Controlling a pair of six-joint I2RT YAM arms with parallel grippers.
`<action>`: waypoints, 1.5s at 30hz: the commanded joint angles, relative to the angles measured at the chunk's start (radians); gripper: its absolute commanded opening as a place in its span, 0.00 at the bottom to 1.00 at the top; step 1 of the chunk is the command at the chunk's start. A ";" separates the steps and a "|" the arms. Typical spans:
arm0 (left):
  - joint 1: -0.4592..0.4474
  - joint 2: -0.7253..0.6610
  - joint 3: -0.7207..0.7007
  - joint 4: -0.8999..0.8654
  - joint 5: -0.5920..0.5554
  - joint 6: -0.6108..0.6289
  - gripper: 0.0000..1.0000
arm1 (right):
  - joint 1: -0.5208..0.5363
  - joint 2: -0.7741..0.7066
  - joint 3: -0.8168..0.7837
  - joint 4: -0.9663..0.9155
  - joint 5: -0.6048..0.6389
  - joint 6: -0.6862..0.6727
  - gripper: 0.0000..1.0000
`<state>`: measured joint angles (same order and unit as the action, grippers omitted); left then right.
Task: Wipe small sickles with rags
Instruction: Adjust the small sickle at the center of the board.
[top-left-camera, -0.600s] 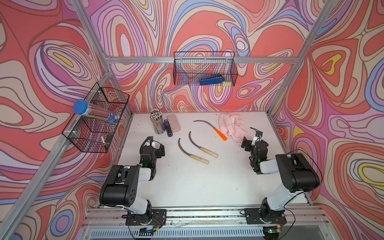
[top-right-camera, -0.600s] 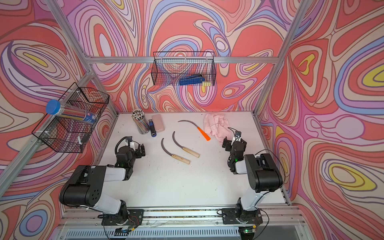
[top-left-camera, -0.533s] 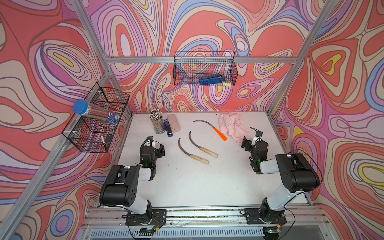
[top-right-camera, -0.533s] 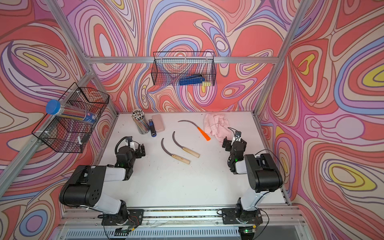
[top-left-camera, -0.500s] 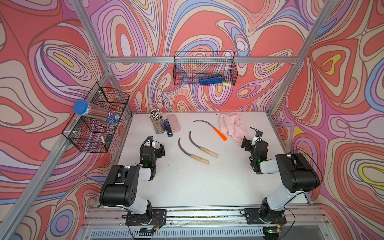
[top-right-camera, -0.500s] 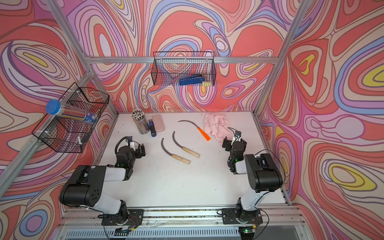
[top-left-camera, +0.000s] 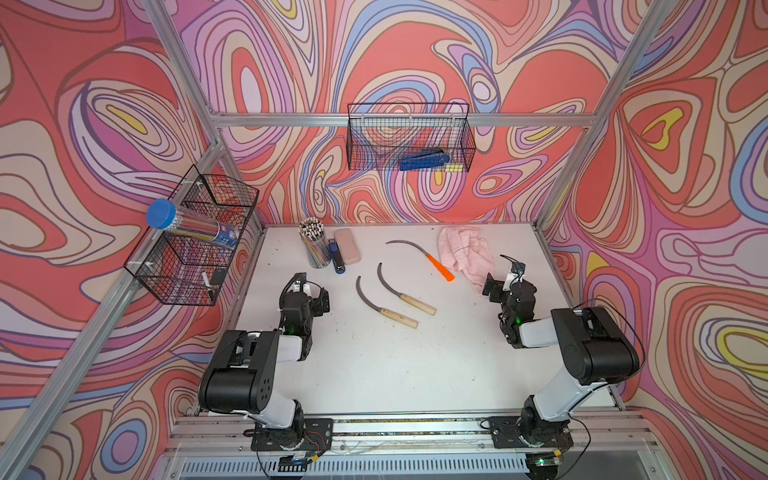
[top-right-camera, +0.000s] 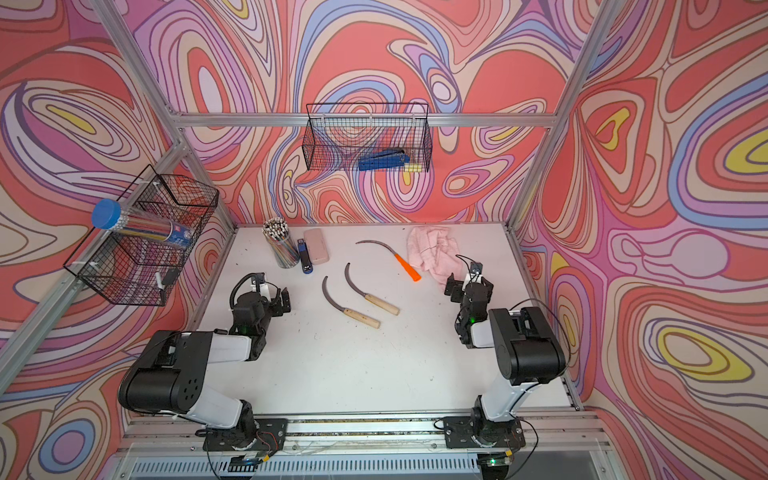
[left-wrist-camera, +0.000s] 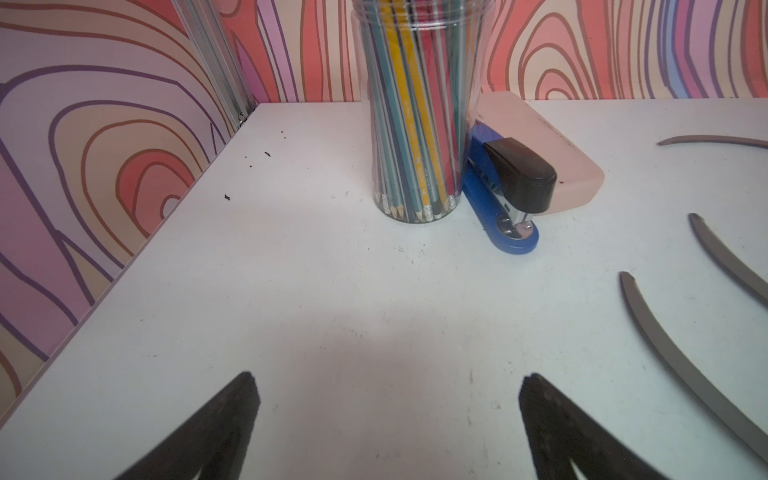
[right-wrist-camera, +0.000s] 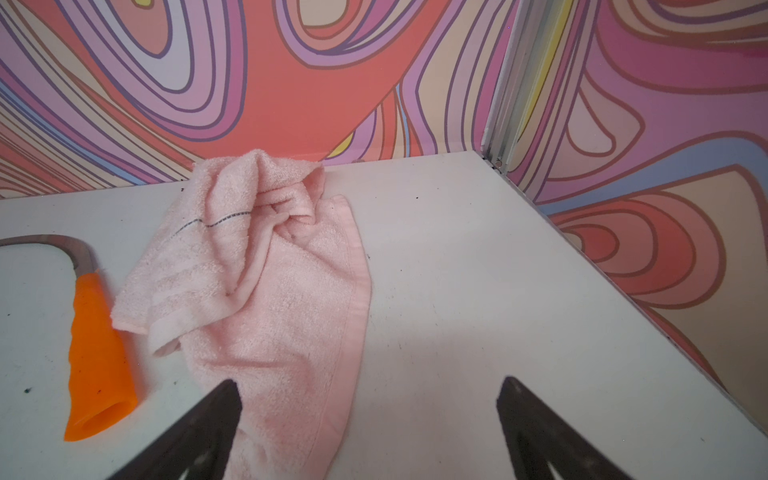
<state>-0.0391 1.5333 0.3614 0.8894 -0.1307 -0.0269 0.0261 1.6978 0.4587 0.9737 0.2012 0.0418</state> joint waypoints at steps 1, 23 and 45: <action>0.005 0.009 0.010 0.011 0.009 0.012 1.00 | 0.003 0.011 -0.003 0.011 -0.007 -0.006 0.98; 0.004 -0.485 0.085 -0.506 0.080 -0.218 1.00 | 0.002 -0.735 0.118 -0.738 -0.019 0.408 0.98; 0.005 -0.929 0.298 -1.301 -0.002 -0.625 1.00 | 0.002 -0.987 0.236 -1.132 -0.275 0.593 0.92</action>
<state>-0.0391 0.6552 0.6971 -0.2974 -0.0315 -0.6022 0.0273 0.7235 0.7361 -0.1944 -0.0250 0.6334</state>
